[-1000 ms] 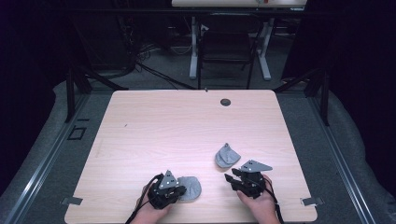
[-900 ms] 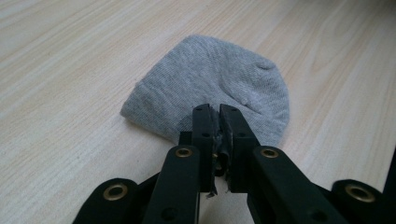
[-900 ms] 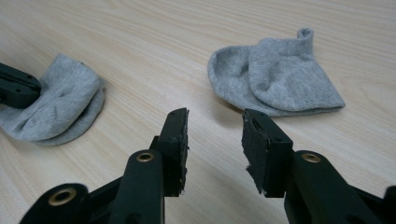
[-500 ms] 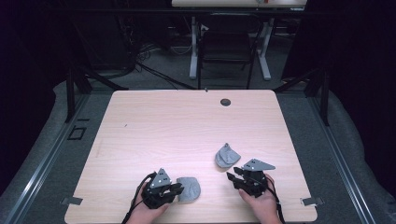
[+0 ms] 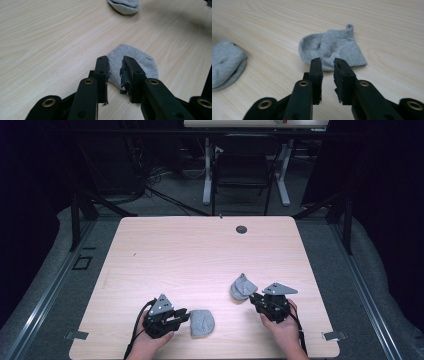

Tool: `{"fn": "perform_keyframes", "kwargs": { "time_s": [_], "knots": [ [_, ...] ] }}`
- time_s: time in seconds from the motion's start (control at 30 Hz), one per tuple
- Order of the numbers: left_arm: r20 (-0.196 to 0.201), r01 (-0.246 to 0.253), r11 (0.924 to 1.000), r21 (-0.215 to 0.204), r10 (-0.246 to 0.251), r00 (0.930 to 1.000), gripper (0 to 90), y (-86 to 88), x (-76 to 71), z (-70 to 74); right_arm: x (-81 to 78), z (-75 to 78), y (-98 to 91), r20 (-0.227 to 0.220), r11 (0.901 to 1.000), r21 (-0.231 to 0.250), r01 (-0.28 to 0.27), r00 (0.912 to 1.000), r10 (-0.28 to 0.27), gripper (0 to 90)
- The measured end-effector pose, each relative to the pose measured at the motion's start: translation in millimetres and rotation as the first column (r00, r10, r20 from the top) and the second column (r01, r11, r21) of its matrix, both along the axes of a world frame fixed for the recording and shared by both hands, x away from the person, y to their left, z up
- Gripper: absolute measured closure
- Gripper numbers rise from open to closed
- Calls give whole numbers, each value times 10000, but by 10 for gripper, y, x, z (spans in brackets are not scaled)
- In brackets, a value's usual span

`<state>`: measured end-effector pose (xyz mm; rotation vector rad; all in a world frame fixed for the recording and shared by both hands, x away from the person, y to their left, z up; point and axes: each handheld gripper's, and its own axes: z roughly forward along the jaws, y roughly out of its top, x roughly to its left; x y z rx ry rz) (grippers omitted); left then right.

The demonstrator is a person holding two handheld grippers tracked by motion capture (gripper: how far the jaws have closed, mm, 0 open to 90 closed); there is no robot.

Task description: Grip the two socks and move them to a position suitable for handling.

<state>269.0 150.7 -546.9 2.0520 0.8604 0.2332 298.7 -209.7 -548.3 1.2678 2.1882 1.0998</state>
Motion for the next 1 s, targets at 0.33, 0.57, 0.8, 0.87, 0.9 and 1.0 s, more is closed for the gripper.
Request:
{"fn": "perform_keyframes", "kwargs": {
  "time_s": [0.33, 0.57, 0.8, 0.87, 0.9, 1.0],
  "knots": [
    [-109, -95, 9999, 57, 95, 9999, 738, 24, 25, -28, 370, -50, 90, -221, 9984, -552, 141, 9996, -153, 774],
    [-32, -120, 9999, 57, 120, 9999, 738, 43, 30, -19, 462, -142, 236, -450, 9967, -811, -22, 9990, -14, 752],
    [-64, -181, 9998, -2, 181, 9998, 738, 59, 38, -27, 487, -210, 357, -597, 9931, -1160, -173, 9982, 105, 755],
    [-56, -181, 9998, -12, 181, 9998, 737, 59, 38, -26, 482, -224, 382, -606, 9927, -1197, -165, 9981, 93, 758],
    [-57, -171, 9999, 1, 171, 9998, 737, 58, 38, -24, 481, -227, 392, -612, 9929, -1175, -207, 9980, 135, 760],
    [-7, -109, 9999, 83, 110, 9999, 737, 55, 40, -25, 470, -233, 428, -629, 9932, -1152, -179, 9980, 107, 763]
  ]
}}
